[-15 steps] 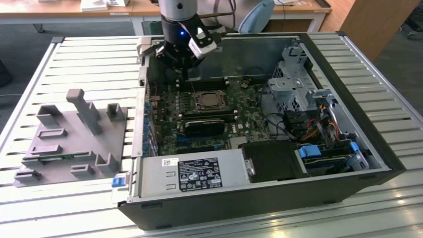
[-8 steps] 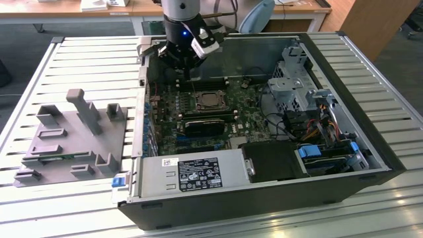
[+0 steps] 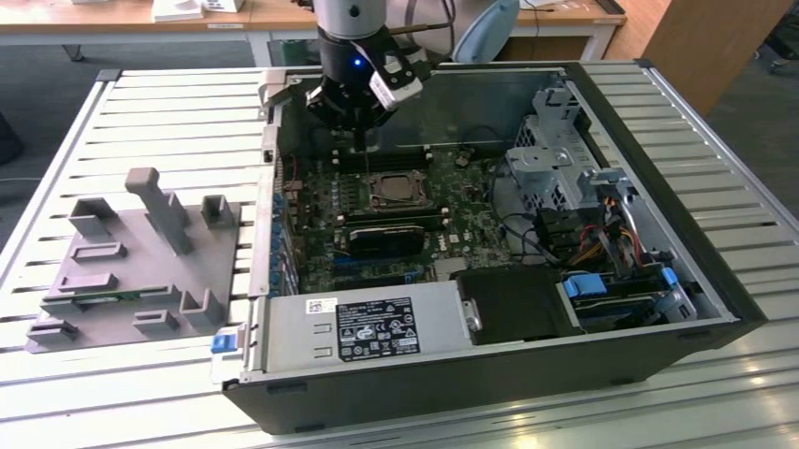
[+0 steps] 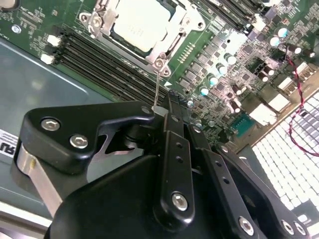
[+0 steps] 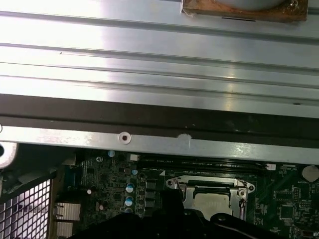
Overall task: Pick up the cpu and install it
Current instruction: 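Install the first cpu locking lever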
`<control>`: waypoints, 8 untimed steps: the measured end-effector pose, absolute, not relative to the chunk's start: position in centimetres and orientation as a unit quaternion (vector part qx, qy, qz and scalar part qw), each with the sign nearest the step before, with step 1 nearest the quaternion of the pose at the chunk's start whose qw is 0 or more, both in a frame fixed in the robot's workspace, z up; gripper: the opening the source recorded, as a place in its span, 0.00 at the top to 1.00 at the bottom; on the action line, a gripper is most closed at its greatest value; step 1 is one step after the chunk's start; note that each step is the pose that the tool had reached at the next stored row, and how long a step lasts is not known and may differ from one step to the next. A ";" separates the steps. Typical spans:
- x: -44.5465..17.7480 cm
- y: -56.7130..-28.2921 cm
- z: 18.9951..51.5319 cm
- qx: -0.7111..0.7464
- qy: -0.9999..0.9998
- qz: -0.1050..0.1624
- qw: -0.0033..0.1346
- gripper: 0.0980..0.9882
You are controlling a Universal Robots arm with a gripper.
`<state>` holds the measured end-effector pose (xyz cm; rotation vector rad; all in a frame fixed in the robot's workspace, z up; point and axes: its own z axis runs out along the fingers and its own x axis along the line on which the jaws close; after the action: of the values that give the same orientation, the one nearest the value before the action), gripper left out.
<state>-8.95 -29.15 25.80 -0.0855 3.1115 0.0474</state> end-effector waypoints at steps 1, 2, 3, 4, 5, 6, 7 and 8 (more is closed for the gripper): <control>-8.9 -29.1 25.8 -0.027 0.999 0.015 0.014 0.99; -8.8 -29.1 25.8 -0.028 0.999 0.015 0.014 0.99; -8.7 -29.1 25.8 -0.027 0.999 0.015 0.014 0.99; -8.7 -29.1 25.8 -0.027 0.999 0.015 0.014 0.99; -8.6 -29.1 25.8 -0.028 0.999 0.015 0.014 0.99; -8.6 -29.1 25.8 -0.027 0.999 0.015 0.014 0.99; -8.5 -29.1 25.8 -0.027 0.999 0.015 0.014 0.99; -8.5 -29.1 25.8 -0.027 0.999 0.015 0.014 0.99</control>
<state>-8.48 -29.15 25.79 -0.0855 3.1114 0.0476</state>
